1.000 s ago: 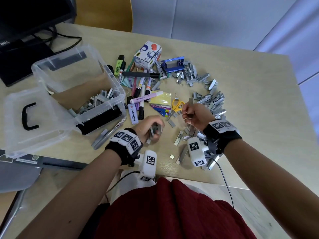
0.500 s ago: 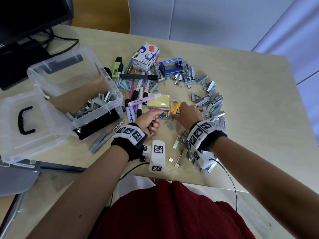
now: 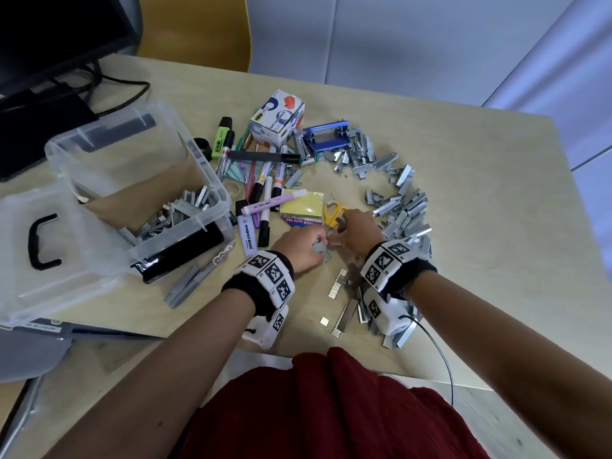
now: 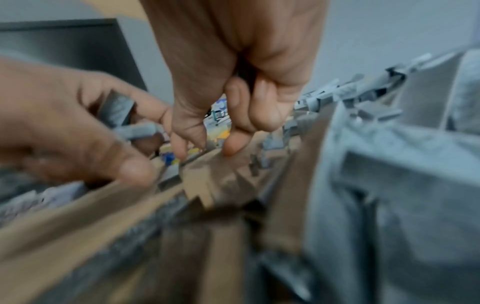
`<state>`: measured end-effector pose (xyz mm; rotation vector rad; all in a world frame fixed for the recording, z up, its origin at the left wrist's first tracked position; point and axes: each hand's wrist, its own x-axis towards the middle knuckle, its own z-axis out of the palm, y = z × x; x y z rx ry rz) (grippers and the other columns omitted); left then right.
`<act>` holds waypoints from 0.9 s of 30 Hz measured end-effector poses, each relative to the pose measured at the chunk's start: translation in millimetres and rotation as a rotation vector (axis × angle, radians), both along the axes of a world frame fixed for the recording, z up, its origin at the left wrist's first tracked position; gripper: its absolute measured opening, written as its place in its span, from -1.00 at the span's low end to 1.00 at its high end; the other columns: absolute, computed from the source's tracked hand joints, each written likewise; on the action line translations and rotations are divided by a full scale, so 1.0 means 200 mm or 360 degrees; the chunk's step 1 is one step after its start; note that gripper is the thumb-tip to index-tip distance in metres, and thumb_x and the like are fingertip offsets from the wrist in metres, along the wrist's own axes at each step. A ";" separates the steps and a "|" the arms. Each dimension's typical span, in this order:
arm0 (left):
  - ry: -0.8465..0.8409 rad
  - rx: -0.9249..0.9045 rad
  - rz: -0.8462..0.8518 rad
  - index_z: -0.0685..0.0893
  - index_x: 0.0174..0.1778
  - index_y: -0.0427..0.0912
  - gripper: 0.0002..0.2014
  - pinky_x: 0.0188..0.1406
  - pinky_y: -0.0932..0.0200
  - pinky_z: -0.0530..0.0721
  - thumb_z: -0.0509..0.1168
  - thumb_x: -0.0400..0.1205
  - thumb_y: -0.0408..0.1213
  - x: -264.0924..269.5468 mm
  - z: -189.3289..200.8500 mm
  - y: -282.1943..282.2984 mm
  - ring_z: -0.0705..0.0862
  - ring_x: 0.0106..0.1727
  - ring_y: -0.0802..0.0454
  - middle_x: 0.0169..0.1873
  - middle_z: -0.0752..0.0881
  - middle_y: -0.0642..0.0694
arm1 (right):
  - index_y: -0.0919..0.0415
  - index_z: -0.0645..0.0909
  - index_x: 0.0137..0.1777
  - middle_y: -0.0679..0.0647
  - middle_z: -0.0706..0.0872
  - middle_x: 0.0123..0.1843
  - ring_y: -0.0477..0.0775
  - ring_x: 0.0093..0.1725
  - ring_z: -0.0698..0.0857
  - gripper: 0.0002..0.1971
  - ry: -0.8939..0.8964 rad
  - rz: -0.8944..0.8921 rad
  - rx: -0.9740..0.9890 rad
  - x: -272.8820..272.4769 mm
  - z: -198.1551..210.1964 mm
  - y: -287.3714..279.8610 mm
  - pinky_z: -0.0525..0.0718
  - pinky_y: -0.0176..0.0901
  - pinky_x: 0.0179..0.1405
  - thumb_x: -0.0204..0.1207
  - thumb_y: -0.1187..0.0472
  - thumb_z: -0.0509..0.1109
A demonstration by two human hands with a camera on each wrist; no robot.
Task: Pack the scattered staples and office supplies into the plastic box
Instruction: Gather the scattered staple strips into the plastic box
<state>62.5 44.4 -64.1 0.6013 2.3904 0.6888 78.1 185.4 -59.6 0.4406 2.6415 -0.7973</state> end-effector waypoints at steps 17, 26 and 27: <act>-0.0697 0.0707 0.0757 0.48 -0.42 -0.18 -0.70 -0.80 0.44 0.17 0.16 0.68 -0.32 -0.10 0.01 0.04 0.31 -0.78 0.21 -0.58 0.56 -0.04 | 0.20 0.58 -0.44 0.04 0.53 -0.53 -0.15 -0.69 0.29 -0.78 -0.0015 -0.0819 -0.2369 0.03 0.02 0.21 0.25 -0.45 -0.78 0.40 0.14 0.35; -0.1329 0.1574 0.1134 0.46 -0.32 -0.23 -0.75 -0.85 0.48 0.23 0.07 0.68 -0.46 -0.22 0.15 0.08 0.36 -0.79 0.27 -0.61 0.67 0.02 | 0.28 0.51 -0.31 0.12 0.61 -0.28 0.17 -0.14 0.64 -0.74 0.0088 -0.0048 -0.0032 -0.08 0.00 0.15 0.57 -0.09 -0.14 0.60 0.21 0.23; -0.1349 0.1583 0.1121 0.47 -0.29 -0.22 -0.77 -0.85 0.48 0.24 0.06 0.68 -0.48 -0.23 0.15 0.08 0.36 -0.79 0.27 -0.60 0.67 0.03 | 0.28 0.56 -0.19 0.18 0.66 -0.15 0.23 -0.03 0.65 -0.80 0.0080 -0.0011 0.0054 -0.08 -0.01 0.15 0.60 -0.01 -0.04 0.60 0.19 0.22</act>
